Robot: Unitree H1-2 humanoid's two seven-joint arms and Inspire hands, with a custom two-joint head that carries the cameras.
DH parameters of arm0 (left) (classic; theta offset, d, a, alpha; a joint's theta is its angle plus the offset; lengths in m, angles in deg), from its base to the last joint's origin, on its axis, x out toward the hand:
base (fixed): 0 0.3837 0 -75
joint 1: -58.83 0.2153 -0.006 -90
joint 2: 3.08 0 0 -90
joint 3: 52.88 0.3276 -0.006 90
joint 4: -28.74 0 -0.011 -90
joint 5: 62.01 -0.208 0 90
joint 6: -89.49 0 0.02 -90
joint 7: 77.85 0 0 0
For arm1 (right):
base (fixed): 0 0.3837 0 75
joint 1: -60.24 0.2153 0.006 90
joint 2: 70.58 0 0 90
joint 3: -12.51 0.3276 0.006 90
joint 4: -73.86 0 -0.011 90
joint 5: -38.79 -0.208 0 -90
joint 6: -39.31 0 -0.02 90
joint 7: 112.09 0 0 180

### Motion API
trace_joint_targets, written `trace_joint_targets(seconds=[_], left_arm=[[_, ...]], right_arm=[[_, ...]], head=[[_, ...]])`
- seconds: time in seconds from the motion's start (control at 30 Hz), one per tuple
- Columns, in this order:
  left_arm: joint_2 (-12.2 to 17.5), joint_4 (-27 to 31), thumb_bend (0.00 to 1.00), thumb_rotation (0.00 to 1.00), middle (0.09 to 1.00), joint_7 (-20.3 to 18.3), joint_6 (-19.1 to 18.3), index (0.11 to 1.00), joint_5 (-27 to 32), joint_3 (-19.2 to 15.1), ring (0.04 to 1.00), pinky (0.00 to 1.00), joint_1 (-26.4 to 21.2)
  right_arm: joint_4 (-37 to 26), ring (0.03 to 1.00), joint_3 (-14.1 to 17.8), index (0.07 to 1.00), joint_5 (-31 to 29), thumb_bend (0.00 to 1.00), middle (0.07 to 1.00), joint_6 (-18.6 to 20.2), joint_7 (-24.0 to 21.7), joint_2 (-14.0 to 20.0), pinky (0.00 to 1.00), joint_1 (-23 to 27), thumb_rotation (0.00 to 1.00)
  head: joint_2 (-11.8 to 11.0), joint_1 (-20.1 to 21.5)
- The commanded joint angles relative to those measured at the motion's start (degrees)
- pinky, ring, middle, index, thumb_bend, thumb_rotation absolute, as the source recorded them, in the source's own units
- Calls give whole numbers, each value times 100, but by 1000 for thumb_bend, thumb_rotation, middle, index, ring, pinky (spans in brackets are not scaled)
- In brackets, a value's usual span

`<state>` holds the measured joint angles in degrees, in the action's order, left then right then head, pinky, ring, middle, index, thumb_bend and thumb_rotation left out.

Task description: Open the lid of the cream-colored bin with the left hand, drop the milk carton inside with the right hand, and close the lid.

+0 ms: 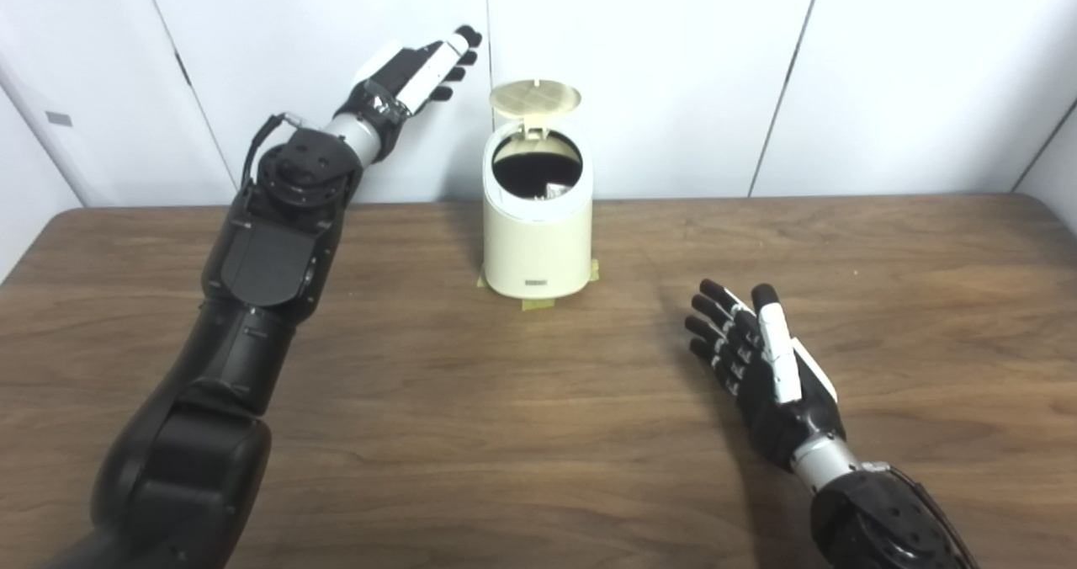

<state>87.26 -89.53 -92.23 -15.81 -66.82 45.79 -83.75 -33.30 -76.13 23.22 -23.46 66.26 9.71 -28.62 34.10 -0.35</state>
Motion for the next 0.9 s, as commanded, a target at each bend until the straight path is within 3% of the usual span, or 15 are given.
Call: trace_joint_targets(seconds=[0.0, 0.37, 0.63, 0.87], left_arm=[[30, 126, 440, 1000, 887, -64, 149, 902, -63, 0, 911, 892, -493], [109, 250, 421, 1000, 814, -351, 370, 829, -505, 361, 859, 876, -500], [134, 533, 492, 1000, 800, -579, 272, 811, -612, 451, 856, 927, -382], [156, 617, 492, 1000, 766, -656, 335, 774, -857, 615, 851, 927, -309]], right_arm=[[-50, 924, 10, 923, -77, 602, 938, -41, -42, 3, 940, 160, 1000], [219, 922, 116, 932, -19, 584, 937, -52, -7, -44, 926, 240, 1000], [341, 929, 26, 919, 273, 605, 935, -119, -45, -7, 901, 269, 1000], [469, 914, -59, 903, 622, 618, 927, -210, -19, 10, 891, 310, 1000]], head=[[11, 14], [6, 15], [1, 63], [10, 87]])
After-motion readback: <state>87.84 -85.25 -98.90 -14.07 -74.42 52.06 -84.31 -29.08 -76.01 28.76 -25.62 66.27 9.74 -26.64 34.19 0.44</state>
